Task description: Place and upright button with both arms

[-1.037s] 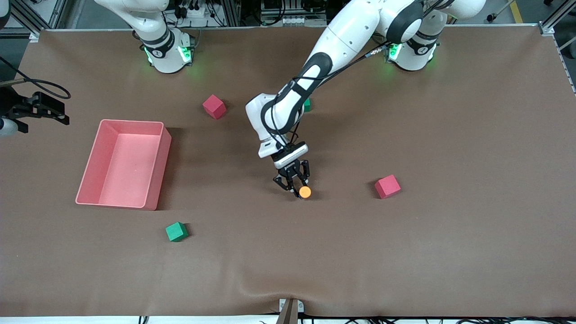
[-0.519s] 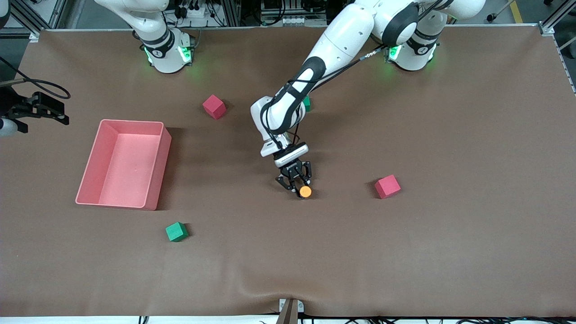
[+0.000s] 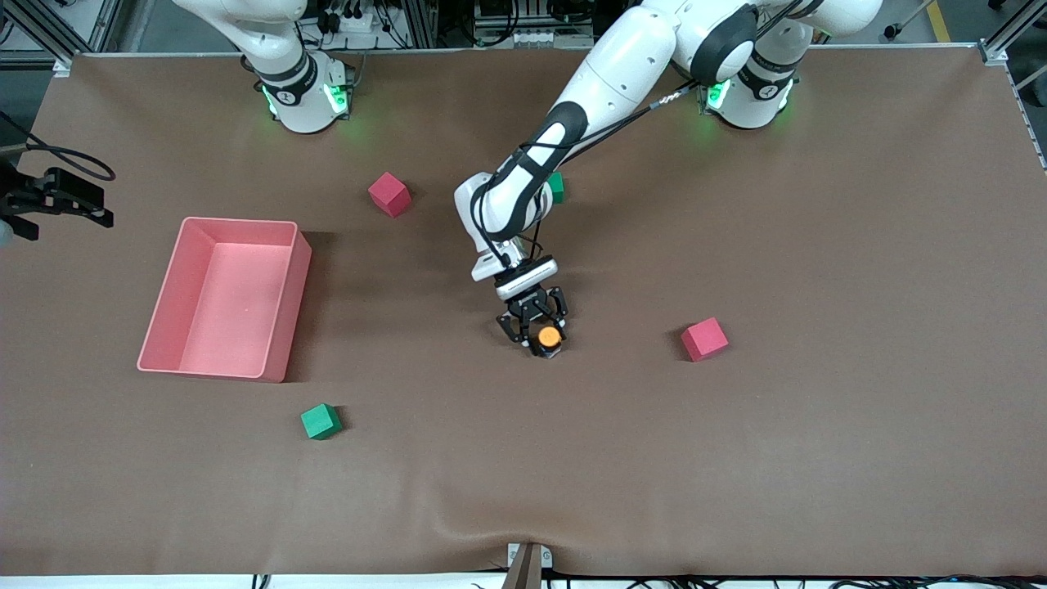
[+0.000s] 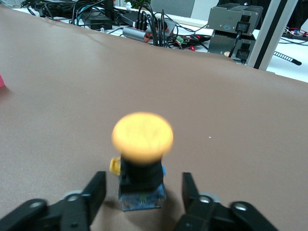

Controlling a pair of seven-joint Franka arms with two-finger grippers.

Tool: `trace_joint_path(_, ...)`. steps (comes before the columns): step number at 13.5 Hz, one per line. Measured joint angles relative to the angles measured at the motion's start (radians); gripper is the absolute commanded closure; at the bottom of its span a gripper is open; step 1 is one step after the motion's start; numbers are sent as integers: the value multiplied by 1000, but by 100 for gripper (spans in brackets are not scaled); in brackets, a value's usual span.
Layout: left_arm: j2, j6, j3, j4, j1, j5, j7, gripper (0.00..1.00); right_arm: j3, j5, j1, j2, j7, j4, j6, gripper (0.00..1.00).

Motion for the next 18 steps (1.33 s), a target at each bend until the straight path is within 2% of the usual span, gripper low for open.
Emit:
trace_joint_path(3,-13,-1,-10,32,-11,-74,2,0,0,0,0,0,0,0,-1,0)
trace_joint_path(6,-72,-5,-39,78,-15,-241,69,0,0,0,0,0,0,0,-5,0)
trace_joint_path(10,-196,-66,-44,91,-16,-460,243,0,0,0,0,0,0,0,-8,0)
trace_joint_path(14,-333,-162,-40,99,2,-600,432,0,0,0,-1,0,0,0,-15,0)
trace_joint_path(18,-514,-263,-34,100,131,-765,751,0,0,0,-1,0,0,0,-18,0)
